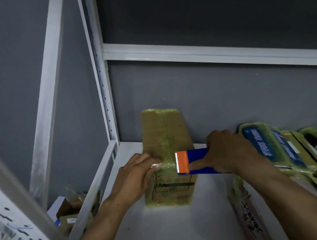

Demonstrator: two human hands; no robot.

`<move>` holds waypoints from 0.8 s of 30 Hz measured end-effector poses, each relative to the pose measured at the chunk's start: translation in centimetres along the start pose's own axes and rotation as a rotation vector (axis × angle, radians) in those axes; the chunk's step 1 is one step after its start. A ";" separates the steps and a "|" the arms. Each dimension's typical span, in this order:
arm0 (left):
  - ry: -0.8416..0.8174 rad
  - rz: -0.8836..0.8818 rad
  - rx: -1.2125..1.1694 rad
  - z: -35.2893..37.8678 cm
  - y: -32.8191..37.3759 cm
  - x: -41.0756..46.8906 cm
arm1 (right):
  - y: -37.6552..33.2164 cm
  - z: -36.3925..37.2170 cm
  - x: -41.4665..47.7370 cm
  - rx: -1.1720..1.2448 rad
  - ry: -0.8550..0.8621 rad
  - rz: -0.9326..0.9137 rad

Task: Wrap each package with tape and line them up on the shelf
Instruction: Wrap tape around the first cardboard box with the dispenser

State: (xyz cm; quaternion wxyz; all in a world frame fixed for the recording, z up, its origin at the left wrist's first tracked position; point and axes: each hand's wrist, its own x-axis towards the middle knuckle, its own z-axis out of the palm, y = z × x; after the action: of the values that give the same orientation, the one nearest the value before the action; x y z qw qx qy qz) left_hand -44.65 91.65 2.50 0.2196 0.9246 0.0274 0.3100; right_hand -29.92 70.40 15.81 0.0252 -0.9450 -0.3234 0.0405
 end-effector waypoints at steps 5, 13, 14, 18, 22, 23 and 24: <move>-0.082 0.016 0.064 -0.3 0.6 -0.5 | -0.7 -0.1 -0.1 -0.020 0.007 -0.032; -0.030 0.086 0.002 0.4 1.4 1.3 | -0.7 0.0 -0.5 -0.008 -0.001 -0.013; 0.001 0.084 0.008 0.8 1.4 1.0 | -0.6 0.2 -0.5 -0.003 -0.005 -0.006; 0.121 0.082 0.017 1.6 0.9 0.1 | -0.7 1.3 -1.1 0.007 -0.001 0.008; 0.107 0.108 0.025 1.4 0.6 0.1 | -0.5 1.1 -1.6 0.056 -0.003 0.014; 0.101 0.109 0.023 1.4 0.5 0.1 | -0.4 1.1 -1.8 0.055 -0.005 0.013; 0.098 0.103 0.015 1.4 0.4 0.1 | -0.4 1.0 -2.0 0.048 -0.006 0.012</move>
State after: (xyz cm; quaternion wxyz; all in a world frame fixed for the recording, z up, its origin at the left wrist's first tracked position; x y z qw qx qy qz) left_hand -43.81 90.77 1.77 0.1948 0.9101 -0.0069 0.3656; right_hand -31.87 69.51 14.92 0.0468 -0.9460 -0.3167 0.0514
